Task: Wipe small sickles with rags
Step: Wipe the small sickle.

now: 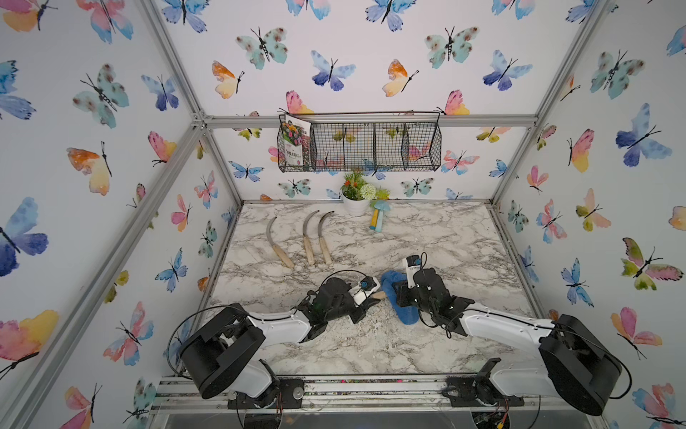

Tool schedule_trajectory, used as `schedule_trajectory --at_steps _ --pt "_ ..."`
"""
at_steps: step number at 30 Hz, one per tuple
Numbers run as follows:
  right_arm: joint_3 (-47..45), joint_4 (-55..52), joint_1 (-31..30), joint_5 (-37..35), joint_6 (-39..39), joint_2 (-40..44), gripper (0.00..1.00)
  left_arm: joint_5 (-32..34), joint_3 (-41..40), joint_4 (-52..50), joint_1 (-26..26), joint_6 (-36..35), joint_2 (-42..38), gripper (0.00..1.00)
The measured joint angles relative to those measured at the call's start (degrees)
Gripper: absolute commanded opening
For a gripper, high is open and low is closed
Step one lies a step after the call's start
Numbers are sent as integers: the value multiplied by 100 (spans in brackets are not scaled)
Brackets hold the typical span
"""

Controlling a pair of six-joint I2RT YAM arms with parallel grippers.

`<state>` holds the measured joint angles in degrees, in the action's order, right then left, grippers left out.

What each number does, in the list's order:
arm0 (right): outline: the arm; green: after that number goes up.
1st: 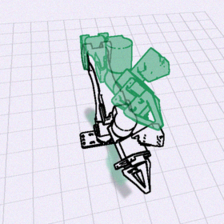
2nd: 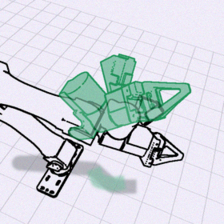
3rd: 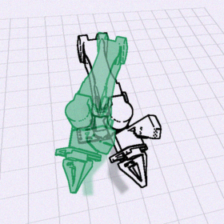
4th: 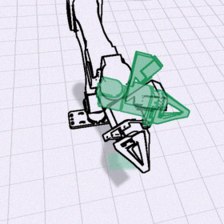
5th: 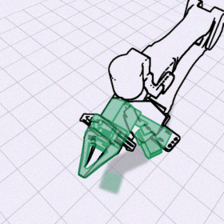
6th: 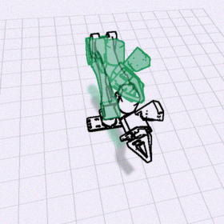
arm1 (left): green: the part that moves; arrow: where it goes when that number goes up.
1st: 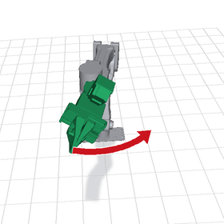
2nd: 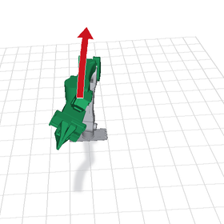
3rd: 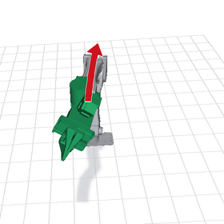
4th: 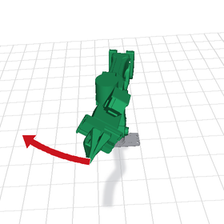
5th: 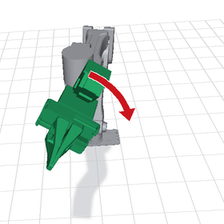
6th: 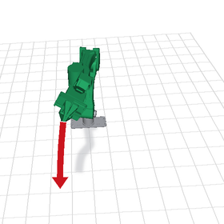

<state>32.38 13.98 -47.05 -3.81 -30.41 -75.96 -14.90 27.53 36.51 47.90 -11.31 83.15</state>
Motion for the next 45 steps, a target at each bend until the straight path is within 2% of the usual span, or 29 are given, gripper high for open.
schedule_trajectory --at_steps 4,11,14,20,22,27,32,36,41,45 --pt "184 52 -549 -2 -13 -4 2 0 0 -24 -11 -2 0 0" --pt "52 291 -575 -42 -103 -4 2 0 0 -44 -15 -2 0 0" --pt "-186 597 -258 125 -149 31 2 17 0 -44 -15 -2 0 0" --pt "-741 876 861 376 -151 28 2 22 0 -7 -15 13 0 0" --pt "-763 859 964 398 -146 4 2 22 0 4 -11 22 0 0" --pt "-590 715 833 376 -142 -55 2 22 0 2 -11 31 0 0" --pt "-216 564 -68 136 -155 -57 2 59 0 -46 -17 39 0 0" --pt "-55 584 -518 83 -166 -74 2 68 0 -52 -17 37 0 0" --pt "-63 673 -527 -42 -205 -157 2 125 -2 -90 -22 39 0 0" --pt "-284 896 -90 68 -214 -153 2 131 -2 -76 -22 39 0 0"
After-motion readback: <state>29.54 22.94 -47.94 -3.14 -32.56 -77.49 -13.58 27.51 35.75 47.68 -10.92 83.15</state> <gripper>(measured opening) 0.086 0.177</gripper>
